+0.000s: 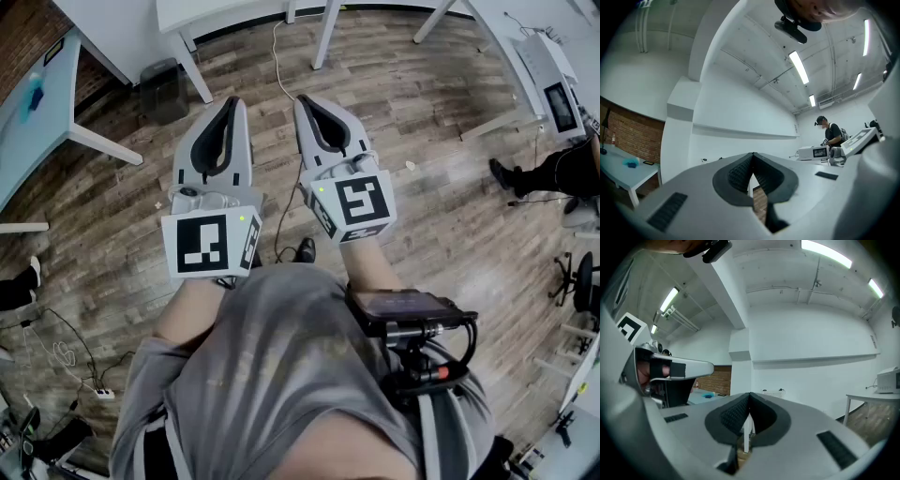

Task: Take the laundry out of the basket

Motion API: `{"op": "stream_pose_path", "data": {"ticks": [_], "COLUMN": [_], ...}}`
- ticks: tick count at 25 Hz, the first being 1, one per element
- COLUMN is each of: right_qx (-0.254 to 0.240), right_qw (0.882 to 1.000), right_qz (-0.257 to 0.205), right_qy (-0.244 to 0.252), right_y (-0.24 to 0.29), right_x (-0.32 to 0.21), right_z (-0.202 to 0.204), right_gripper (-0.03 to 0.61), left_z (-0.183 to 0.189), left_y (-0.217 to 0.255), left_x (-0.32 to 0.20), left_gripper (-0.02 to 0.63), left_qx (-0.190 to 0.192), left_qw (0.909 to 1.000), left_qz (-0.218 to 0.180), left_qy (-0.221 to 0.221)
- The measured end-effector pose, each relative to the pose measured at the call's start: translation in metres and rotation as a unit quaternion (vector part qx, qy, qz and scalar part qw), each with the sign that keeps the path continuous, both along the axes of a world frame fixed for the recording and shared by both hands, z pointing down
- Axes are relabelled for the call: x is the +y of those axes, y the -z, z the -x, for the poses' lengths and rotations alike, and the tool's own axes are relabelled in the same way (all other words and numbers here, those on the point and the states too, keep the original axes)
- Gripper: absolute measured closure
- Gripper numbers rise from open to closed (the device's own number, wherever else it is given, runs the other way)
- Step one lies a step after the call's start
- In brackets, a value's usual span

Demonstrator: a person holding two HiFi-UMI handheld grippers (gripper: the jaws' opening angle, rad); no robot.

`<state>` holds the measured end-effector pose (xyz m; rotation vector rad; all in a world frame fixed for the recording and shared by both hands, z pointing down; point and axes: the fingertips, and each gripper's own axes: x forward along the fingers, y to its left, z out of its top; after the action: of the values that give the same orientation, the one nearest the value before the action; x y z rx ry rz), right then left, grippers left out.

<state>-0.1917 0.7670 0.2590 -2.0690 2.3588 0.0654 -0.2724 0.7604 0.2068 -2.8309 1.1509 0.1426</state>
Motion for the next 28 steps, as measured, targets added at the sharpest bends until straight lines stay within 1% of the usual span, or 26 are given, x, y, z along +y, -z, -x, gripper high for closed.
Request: {"op": "stream_pose_path", "data": {"ticks": [5, 12, 14, 17, 22, 28], "right_qx": [-0.003, -0.014, -0.025, -0.050, -0.048, -0.049], "right_qw": [1.000, 1.000, 1.000, 0.998, 0.998, 0.998], "right_qz": [-0.007, -0.004, -0.004, -0.009, -0.001, 0.015], "right_qy": [0.004, 0.015, 0.016, 0.023, 0.031, 0.024], "right_y": [0.001, -0.008, -0.012, -0.014, -0.017, -0.033], "right_x": [0.013, 0.029, 0.031, 0.030, 0.009, -0.043], "right_z": [-0.024, -0.062, -0.074, -0.081, -0.080, -0.080], "right_gripper": [0.572, 0.572, 0.572, 0.572, 0.572, 0.572], "left_z": [-0.026, -0.064, -0.073, -0.078, -0.076, -0.066], "left_y": [-0.001, -0.009, -0.013, -0.016, -0.020, -0.033], "left_x": [0.015, 0.031, 0.034, 0.032, 0.010, -0.049], "left_gripper": [0.606, 0.606, 0.606, 0.606, 0.606, 0.606], "left_qx": [-0.005, -0.014, -0.019, -0.027, -0.028, -0.016], "left_qw": [1.0000, 0.9998, 0.9997, 0.9995, 0.9994, 0.9994], "left_qz": [0.000, 0.002, 0.005, 0.007, 0.008, 0.020], "left_qy": [-0.001, 0.010, 0.012, 0.016, 0.021, 0.025]}}
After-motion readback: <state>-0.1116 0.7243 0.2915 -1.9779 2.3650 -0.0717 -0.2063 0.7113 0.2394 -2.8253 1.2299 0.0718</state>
